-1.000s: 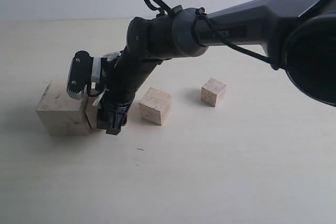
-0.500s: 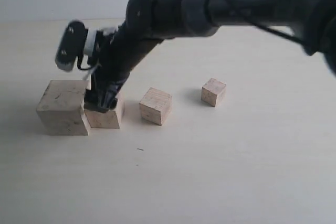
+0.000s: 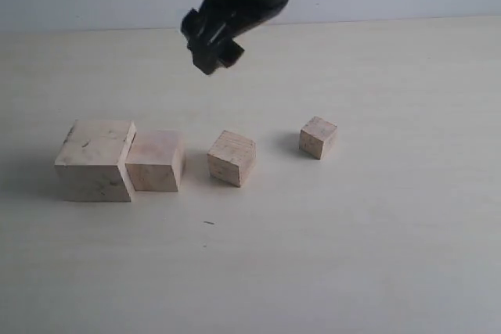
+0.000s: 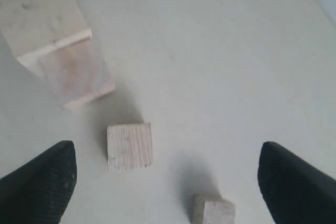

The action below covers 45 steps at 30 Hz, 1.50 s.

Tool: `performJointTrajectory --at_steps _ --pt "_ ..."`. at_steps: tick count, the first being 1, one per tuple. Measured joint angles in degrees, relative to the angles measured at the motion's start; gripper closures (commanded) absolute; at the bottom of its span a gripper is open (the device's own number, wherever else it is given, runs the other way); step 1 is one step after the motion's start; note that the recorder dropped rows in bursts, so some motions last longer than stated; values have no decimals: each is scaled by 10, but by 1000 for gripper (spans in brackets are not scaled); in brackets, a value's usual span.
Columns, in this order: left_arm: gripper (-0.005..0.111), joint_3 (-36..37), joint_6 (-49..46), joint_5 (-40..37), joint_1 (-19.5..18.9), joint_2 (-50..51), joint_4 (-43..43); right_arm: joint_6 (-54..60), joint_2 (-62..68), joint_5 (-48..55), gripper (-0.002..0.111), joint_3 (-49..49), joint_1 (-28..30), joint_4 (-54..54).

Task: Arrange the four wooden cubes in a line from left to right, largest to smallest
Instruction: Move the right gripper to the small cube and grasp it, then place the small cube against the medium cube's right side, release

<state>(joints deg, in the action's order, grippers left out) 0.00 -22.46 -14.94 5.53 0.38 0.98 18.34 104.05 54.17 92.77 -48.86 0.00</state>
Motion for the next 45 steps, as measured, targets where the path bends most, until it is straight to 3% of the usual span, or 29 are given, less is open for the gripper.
performJointTrajectory --at_steps 11,15,17,18,20,24,27,30,45 --pt "107 0 0 -1 0 0 0 -19 147 -49 20 -52 0 12" --pt "107 0 0 -1 0 0 0 -70 192 -85 24 -52 0 66" --pt "107 0 0 -1 0 0 0 -75 207 -89 42 -52 0 78" --pt "107 0 0 -1 0 0 0 -72 210 -89 59 -52 0 78" --pt "107 0 0 -1 0 0 0 -66 206 -89 108 -52 0 78" --pt "107 0 0 -1 0 0 0 -25 142 -108 107 -44 0 58" --pt "107 0 0 -1 0 0 0 183 114 -118 107 -39 0 -74" --pt "107 0 0 -1 0 0 0 312 128 -104 107 -39 0 -133" --pt "107 0 0 -1 0 0 0 305 194 -61 107 -39 -1 -123"
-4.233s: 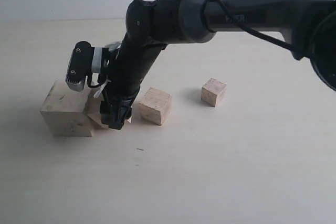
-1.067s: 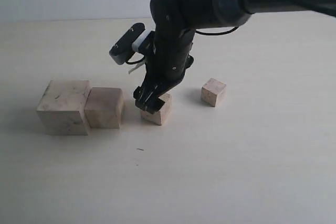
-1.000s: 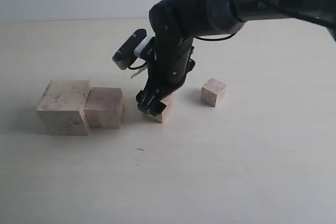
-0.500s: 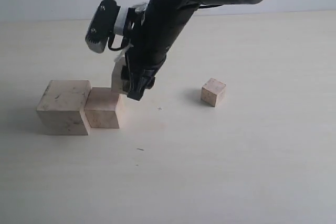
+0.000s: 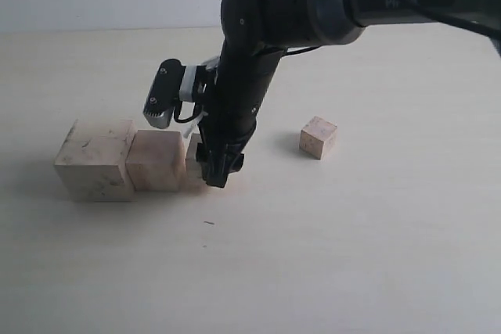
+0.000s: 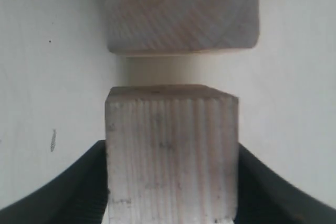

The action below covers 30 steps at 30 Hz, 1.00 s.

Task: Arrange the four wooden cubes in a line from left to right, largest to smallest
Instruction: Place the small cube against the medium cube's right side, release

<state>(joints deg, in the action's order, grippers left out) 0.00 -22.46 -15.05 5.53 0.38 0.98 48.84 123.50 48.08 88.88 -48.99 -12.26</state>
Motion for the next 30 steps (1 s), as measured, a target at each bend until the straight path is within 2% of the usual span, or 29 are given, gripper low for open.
performJointTrajectory --at_steps 10,18,20,22,28,30 --pt "107 0 0 0 0 0 0 26 28 -67 107 0 -2 -8" --pt "107 0 0 0 0 0 0 92 36 -75 107 0 -2 -63" --pt "107 0 0 0 0 0 0 94 36 -77 104 0 -2 -64" --pt "107 0 0 0 0 0 0 94 36 -86 91 0 -2 -64" --pt "107 0 0 0 0 0 0 94 36 -88 33 0 -2 -64" --pt "107 0 0 0 0 0 0 94 36 -88 23 0 -2 -64"
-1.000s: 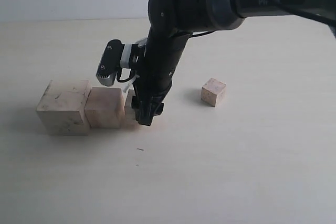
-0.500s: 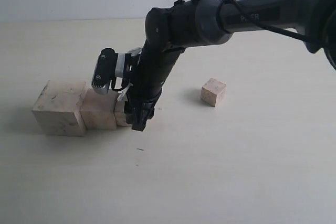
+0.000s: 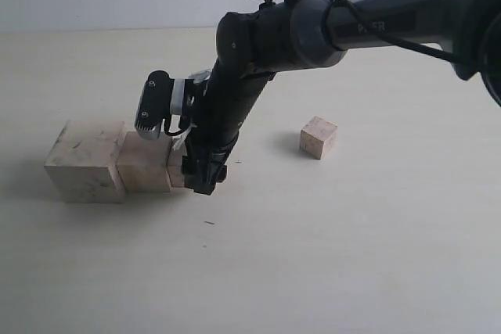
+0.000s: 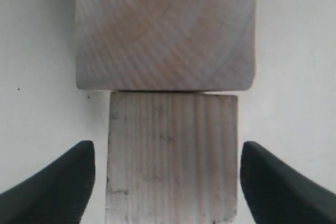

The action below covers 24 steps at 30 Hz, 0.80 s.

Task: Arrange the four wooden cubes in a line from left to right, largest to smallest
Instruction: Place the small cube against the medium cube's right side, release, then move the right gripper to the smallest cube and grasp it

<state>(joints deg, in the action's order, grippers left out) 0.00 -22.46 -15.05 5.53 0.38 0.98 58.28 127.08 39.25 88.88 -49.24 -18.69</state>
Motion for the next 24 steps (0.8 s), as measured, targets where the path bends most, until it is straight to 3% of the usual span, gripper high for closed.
performJointTrajectory --at_steps 6,11,14,19,24 --pt "107 0 0 0 0 0 0 -28 -84 13 18 0 0 24" --pt "107 0 0 0 0 0 0 -252 -252 80 19 0 7 192" --pt "107 0 0 0 0 0 0 -380 -304 127 19 0 48 245" --pt "107 0 0 0 0 0 0 -530 -315 171 19 -52 131 262" --pt "107 0 0 0 0 0 0 -566 -273 111 19 -157 151 258"
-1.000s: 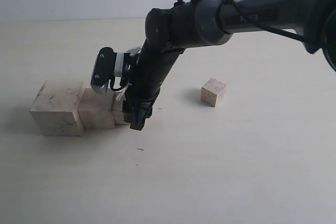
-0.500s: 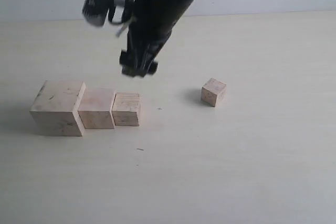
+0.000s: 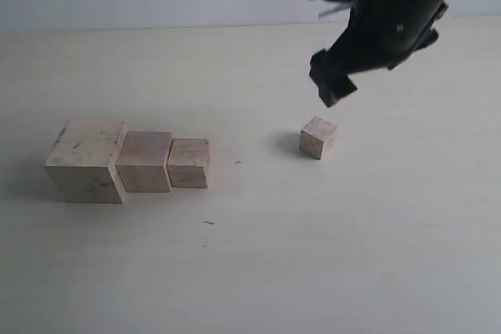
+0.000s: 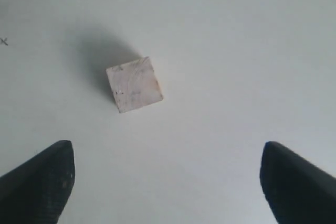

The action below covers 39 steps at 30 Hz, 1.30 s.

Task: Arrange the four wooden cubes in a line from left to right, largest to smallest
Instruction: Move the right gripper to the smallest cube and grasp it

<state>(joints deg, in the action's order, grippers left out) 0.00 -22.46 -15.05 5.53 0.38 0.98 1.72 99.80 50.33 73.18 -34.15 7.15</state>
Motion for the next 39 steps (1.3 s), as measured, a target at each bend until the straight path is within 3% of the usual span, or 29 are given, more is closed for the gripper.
performJointTrajectory --at_steps 9,11,13,17,20,27,31,36,39 --pt "107 0 0 0 0 0 0 0 87 -130 20 -47 0 -8" --pt "107 0 0 0 0 0 0 0 107 -152 26 -47 0 -8" --pt "107 0 0 0 0 0 0 0 126 -163 40 -47 0 -8" --pt "107 0 0 0 0 0 0 14 147 -167 85 -48 0 -8" --pt "107 0 0 0 0 0 0 24 141 -167 108 -48 0 -8" --pt "107 0 0 0 0 0 0 78 47 -159 108 -48 0 -25" --pt "107 0 0 0 0 0 0 254 -8 -156 108 -48 0 -138" --pt "107 0 0 0 0 0 0 488 11 -101 108 -48 0 -320" --pt "107 0 0 0 0 0 0 554 43 -88 108 -48 -6 -362"
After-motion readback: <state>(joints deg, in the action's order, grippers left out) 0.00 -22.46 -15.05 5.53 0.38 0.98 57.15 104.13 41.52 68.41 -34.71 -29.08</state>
